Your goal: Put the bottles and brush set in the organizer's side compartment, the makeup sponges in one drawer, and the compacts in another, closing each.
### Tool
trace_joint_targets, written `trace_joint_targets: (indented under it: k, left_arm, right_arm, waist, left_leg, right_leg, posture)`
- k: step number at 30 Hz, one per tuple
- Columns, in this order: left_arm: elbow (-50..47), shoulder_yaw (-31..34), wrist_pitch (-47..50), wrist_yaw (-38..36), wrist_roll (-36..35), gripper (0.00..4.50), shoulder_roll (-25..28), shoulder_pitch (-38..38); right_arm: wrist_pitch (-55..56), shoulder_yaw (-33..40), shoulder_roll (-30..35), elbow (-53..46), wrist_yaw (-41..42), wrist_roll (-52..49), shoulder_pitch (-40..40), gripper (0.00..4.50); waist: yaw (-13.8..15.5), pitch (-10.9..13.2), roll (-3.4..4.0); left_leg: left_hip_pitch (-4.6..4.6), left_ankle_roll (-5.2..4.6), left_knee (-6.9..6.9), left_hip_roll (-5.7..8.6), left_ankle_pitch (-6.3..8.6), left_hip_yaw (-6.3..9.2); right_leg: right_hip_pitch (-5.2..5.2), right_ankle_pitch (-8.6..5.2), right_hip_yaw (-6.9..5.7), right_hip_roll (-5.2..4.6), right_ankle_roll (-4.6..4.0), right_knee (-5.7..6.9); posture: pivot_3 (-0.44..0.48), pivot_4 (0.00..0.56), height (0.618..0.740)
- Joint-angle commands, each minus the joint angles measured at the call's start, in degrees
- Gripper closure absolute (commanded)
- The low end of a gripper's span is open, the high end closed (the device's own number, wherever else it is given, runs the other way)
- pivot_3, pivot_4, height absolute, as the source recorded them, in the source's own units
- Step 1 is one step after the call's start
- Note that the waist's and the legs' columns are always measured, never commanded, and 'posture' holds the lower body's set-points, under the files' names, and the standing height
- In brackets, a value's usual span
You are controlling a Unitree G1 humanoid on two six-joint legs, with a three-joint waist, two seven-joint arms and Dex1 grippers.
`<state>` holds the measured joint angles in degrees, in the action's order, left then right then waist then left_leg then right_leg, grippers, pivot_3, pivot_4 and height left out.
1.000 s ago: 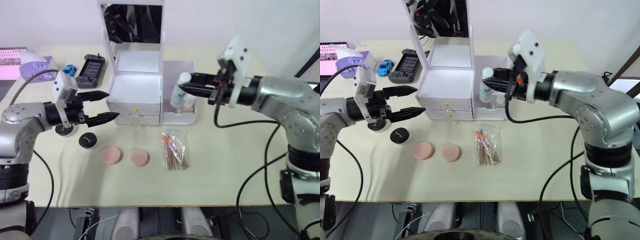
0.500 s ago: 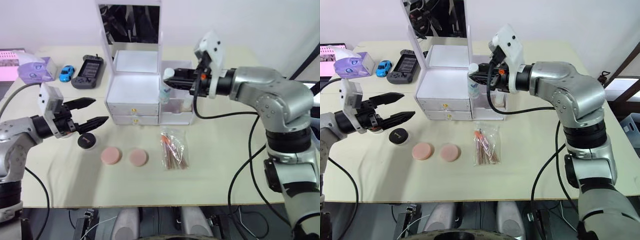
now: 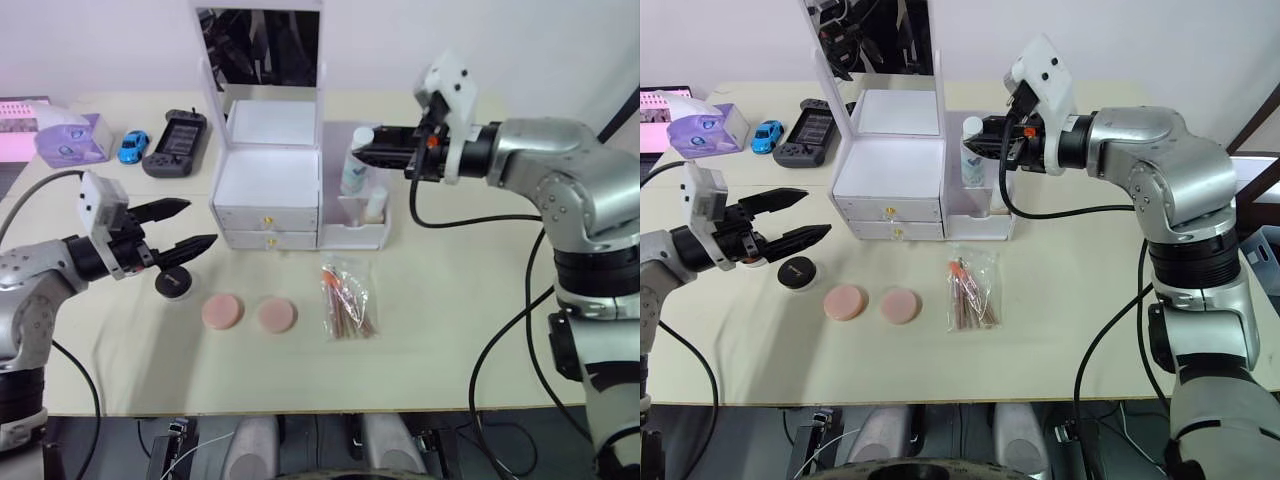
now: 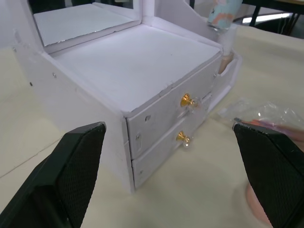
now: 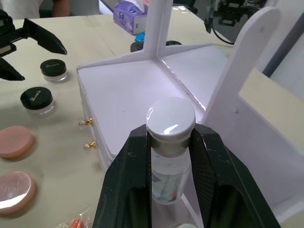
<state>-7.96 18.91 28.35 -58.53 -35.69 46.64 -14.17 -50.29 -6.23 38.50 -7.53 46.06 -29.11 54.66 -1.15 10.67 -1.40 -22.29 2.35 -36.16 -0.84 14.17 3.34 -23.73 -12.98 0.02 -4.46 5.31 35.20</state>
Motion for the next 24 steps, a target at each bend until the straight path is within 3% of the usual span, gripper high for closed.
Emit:
trace_joint_targets:
  k: [1,20,24]
  left_arm:
    - [-1.92,0.65,-0.48,0.34,-1.45,0.0,-0.03,-2.34]
    - [-2.98,0.54,-0.63,0.06,-0.87,0.0,-0.16,-1.75]
    - [-2.82,0.11,-0.83,-0.18,-0.59,0.0,-0.17,-1.85]
  right_arm:
    - [2.68,-0.54,-2.58,0.54,-1.11,2.06,-1.33,3.89]
    - [13.95,-5.3,-8.73,13.62,1.33,12.37,-3.8,3.89]
    - [14.75,-4.98,-9.06,14.33,1.74,12.97,-3.69,2.02]
  waist:
    - [0.02,0.01,0.01]
    - [0.1,0.01,0.02]
    - [0.12,0.01,0.02]
  left_leg:
    - [0.0,0.0,0.0,-0.02,0.0,0.01]
    - [-0.03,0.0,-0.02,-0.01,0.0,0.0]
    - [-0.03,0.0,0.0,-0.01,0.0,0.0]
  right_leg:
    - [-0.01,0.0,0.0,0.03,0.0,0.02]
    - [-0.03,0.02,0.01,0.03,0.03,0.02]
    - [-0.03,0.03,0.01,0.03,0.05,0.02]
  posture:
    - [0.0,0.15,0.74]
    - [0.0,0.15,0.74]
    - [0.0,0.15,0.74]
